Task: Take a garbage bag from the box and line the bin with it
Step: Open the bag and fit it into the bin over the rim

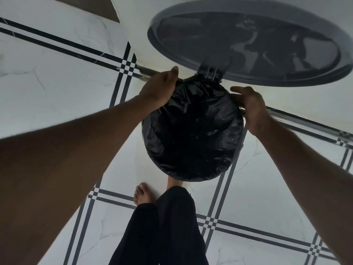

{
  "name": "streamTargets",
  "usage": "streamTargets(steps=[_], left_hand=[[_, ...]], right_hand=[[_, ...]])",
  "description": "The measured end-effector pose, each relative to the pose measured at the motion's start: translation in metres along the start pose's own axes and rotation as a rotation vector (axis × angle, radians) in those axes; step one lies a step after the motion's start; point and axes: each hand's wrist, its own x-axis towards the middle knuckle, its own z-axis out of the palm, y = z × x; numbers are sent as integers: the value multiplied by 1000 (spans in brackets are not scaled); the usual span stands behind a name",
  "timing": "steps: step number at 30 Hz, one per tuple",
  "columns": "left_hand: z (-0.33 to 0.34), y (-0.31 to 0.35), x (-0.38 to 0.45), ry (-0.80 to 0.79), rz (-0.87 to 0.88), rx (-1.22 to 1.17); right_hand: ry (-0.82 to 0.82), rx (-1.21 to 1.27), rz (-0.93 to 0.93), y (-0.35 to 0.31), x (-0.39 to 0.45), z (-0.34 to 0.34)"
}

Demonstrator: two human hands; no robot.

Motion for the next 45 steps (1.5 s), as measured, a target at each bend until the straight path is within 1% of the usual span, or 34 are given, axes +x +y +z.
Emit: streamTargets(steps=[2,3,5,7,9,11,13,17,19,22,24,27,29,31,33,36,41,43,45], left_hand=[[-5,-4,-6,114,21,-27],[-8,-7,-11,175,2,-55],[-16,-14,-22,267,-62,-196],[-26,-16,-38,298,-117,-340],[-36,-12,-54,309,-124,-470],[-44,-2,-72,328,-81,-550],[-47,8,-92,343,-2,-542],[-49,25,-121,416,101,-530],[-56,43,-128,454,162,-552],[-64,68,-135,440,250,-489],[-66,84,-141,420,288,-430],[-69,97,-145,410,303,-393],[-69,96,-146,436,263,-418],[-68,95,-152,443,223,-430],[-64,91,-162,430,177,-384],[-58,80,-179,422,83,-349],[-39,58,-203,392,-4,-300],[-24,42,-209,384,-35,-298],[-5,24,-211,382,-103,-301]], right_hand=[[87,103,11,5,-6,-5],[126,159,15,7,-12,-9],[166,256,35,8,-27,-17],[165,367,33,4,-46,-24],[143,463,7,-5,-65,-29],[126,499,-16,-17,-84,-30],[141,529,-28,-27,-103,-29],[253,605,-68,-46,-135,-23],[323,595,-119,-55,-147,-23],[382,519,-182,-63,-158,-27],[383,440,-209,-70,-164,-31],[320,383,-241,-81,-172,-38],[303,361,-237,-85,-173,-41],[334,320,-238,-82,-174,-43],[357,265,-237,-72,-178,-42],[347,175,-236,-46,-187,-37],[388,28,-260,4,-208,-24],[402,-3,-223,25,-209,-18],[395,-53,-166,43,-207,-11]])
